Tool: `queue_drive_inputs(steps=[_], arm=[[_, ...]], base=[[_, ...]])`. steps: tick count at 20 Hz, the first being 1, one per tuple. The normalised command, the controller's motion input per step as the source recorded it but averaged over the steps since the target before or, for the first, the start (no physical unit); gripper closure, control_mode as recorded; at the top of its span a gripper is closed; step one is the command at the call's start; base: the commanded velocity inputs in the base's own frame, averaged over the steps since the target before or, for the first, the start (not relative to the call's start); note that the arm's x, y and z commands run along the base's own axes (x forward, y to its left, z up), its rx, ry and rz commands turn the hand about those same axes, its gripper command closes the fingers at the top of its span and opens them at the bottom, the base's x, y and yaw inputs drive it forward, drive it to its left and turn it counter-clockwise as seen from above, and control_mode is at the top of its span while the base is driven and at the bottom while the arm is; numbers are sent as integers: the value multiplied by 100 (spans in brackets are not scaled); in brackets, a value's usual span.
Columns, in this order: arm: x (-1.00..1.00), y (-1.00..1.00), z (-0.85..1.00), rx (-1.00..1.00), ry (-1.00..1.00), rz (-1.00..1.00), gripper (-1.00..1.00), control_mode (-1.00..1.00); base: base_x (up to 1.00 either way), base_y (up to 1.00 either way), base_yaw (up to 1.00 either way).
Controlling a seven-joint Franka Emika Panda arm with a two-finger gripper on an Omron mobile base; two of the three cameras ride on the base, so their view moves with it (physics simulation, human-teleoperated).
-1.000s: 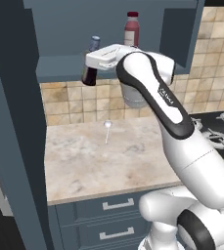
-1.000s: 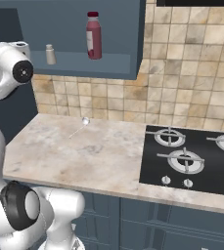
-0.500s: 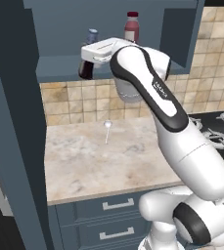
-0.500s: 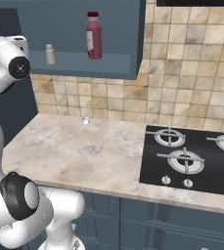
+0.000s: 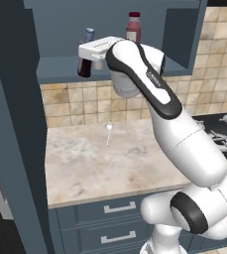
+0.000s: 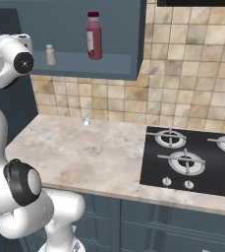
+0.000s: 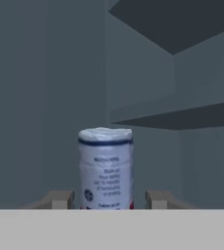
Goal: Pick the shaker and condiment bottle from the counter and place them in the cabinet.
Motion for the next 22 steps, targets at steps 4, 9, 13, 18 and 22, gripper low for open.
queue_drive_inputs(steps=[4,9,13,18,22], arm=[[6,2,0,-3,0,0,100,-100],[22,0,0,-1,0,0,100,-100],[32,0,0,0,0,0,100,-100],[30,0,-8,-1,-2,0,100,-100],[27,0,-12,0,-5,0,100,-100]], base=[[0,0,0],[0,0,0],[0,0,0],[0,0,0],[0,0,0]])
